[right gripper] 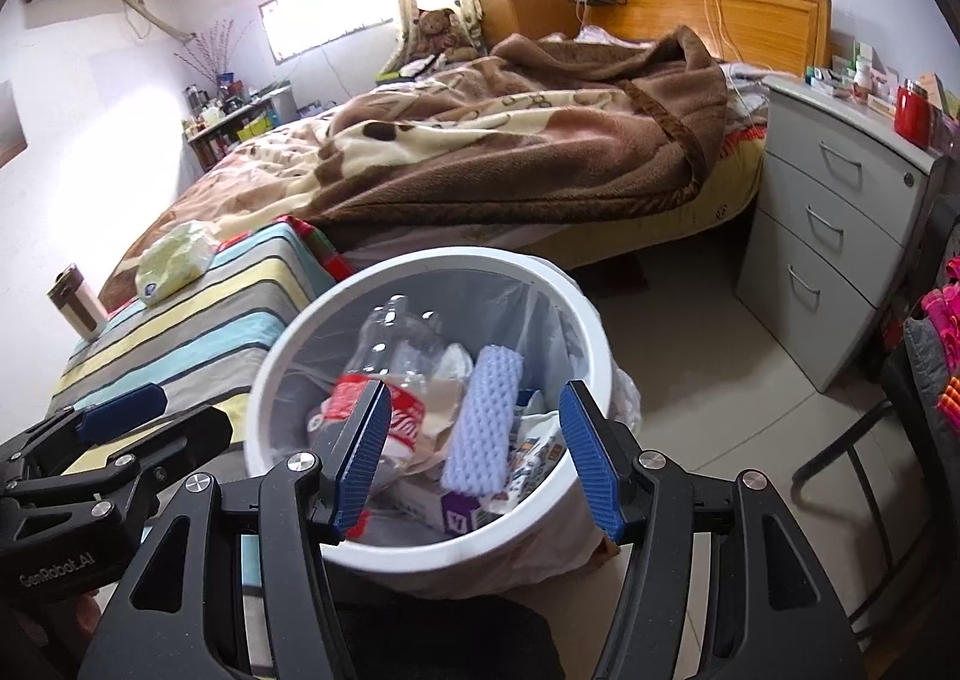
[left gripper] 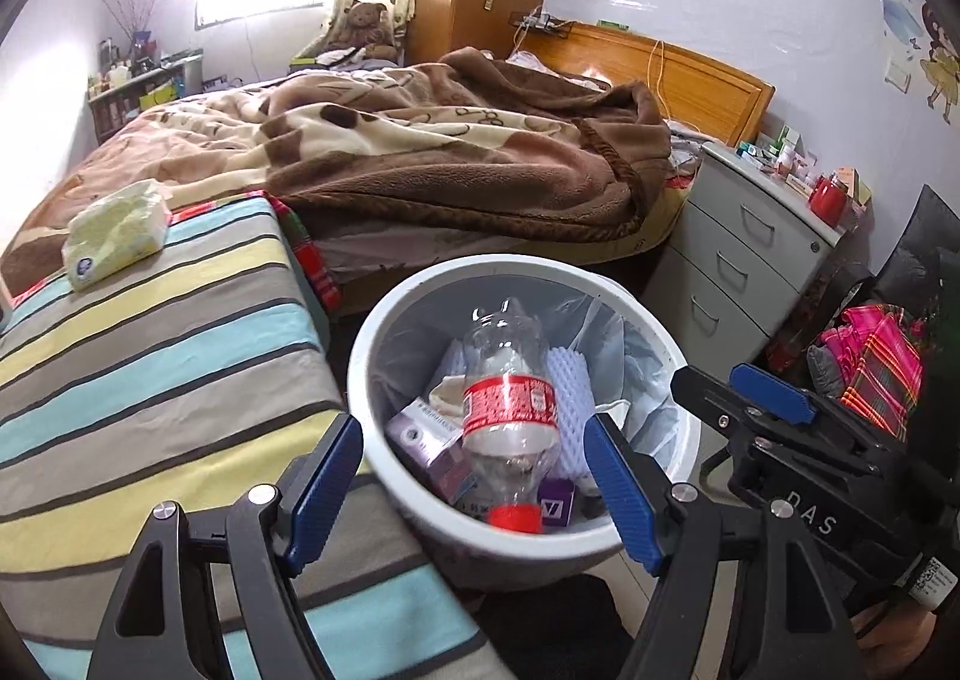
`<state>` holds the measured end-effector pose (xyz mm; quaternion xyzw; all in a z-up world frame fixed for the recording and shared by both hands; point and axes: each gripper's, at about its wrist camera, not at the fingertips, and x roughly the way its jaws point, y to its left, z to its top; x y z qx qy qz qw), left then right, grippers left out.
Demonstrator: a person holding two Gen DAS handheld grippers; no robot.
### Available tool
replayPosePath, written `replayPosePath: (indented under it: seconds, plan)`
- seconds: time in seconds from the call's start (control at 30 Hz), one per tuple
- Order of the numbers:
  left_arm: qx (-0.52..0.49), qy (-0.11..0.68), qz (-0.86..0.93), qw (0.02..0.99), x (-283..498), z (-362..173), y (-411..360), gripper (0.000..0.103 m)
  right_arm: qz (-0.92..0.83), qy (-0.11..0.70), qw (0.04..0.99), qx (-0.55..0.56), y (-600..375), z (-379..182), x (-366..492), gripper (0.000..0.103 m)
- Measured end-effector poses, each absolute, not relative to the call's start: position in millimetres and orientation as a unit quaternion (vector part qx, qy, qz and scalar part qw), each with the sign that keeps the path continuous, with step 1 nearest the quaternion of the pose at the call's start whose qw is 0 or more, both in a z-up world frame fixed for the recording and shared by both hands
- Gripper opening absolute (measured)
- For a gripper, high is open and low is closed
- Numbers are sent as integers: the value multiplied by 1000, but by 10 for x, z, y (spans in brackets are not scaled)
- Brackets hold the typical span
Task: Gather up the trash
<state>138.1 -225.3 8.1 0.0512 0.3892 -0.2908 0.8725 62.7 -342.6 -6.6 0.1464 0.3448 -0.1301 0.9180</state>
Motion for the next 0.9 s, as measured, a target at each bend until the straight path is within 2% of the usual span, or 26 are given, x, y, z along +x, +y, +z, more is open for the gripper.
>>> replayPosePath:
  seconds: [0.33,0.47,0.9]
  plan:
    - [37,352,-244,903,992,176,-1802,76,-98,306,939,118,-3128,-23,401,60]
    - [36,342,-226,911,829,178,-1633,76,-84,286,947,120,-3014,-4,281,69]
    - [57,302,-171,936,325,120,-1329,76,-95,251,957,112,-2820,-29,14,71]
